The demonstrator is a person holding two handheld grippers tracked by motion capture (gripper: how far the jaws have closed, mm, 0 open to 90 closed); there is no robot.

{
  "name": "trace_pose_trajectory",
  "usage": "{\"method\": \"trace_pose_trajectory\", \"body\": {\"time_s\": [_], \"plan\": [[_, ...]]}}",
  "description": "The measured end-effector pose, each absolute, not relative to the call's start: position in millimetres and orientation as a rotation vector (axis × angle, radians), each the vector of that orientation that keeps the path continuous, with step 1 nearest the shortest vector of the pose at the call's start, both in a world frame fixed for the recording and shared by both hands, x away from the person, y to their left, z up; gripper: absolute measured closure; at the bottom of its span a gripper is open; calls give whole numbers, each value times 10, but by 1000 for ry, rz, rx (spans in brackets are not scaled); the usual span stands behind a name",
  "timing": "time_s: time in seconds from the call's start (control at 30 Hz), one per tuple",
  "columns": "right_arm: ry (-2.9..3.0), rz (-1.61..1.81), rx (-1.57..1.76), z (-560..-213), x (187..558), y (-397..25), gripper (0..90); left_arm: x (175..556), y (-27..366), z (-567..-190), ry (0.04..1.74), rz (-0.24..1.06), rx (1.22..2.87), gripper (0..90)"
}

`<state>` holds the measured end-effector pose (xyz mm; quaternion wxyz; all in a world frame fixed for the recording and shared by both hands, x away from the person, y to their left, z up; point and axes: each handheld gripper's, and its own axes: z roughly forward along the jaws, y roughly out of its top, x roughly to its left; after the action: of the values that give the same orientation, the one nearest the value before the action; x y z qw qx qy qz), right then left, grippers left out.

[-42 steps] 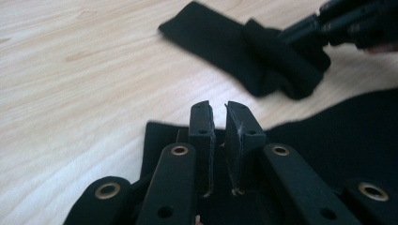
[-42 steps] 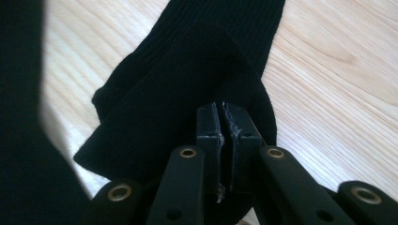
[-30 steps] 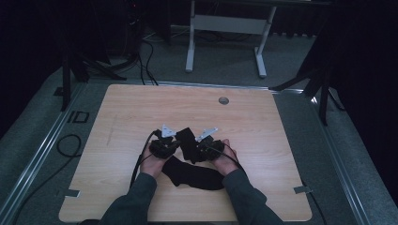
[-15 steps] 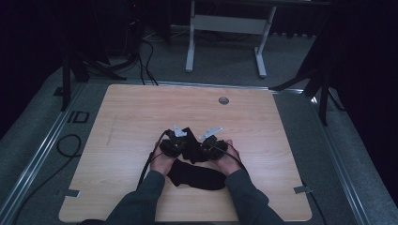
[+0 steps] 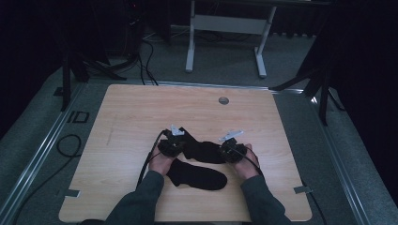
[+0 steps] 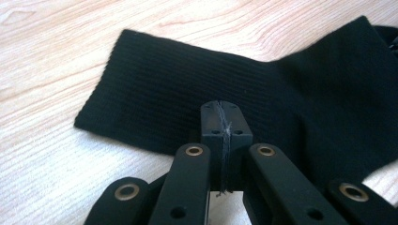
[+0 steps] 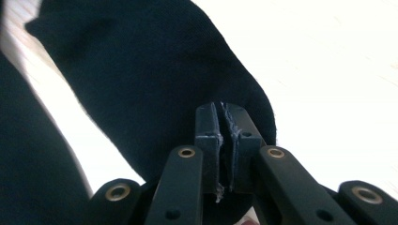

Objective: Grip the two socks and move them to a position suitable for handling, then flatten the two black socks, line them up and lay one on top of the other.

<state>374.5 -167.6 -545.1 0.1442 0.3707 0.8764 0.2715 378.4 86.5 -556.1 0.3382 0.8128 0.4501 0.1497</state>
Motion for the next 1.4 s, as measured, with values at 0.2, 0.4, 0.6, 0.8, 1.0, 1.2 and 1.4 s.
{"method": "trace_pose_trajectory", "body": {"time_s": [0.2, 0.4, 0.6, 0.8, 1.0, 1.2, 1.4], "plan": [[2505, 787, 1103, -5454, 3732, -1841, 835, 3741, 908, -5550, 1156, 365, 2118, 869], [2493, 768, 1106, -5452, 3738, -1987, 819, 3620, 1120, -5457, 1164, 340, 2070, 812], [2505, 733, 1068, -5439, 3758, -2064, 791, 3507, 1388, -5394, 1195, 312, 1986, 730], [2501, 746, 1088, -5442, 3786, -2108, 782, 3391, 1598, -5448, 1210, 333, 1990, 685], [2499, 747, 1113, -5426, 3790, -2113, 715, 3319, 1688, -5376, 1196, 374, 1989, 653], [2481, 828, 1081, -5280, 3754, -2042, 645, 3234, 1787, -5327, 1198, 389, 1966, 630], [2498, 893, 1032, -5145, 3808, -1828, 584, 3119, 1838, -5328, 1201, 412, 1966, 620]]}}
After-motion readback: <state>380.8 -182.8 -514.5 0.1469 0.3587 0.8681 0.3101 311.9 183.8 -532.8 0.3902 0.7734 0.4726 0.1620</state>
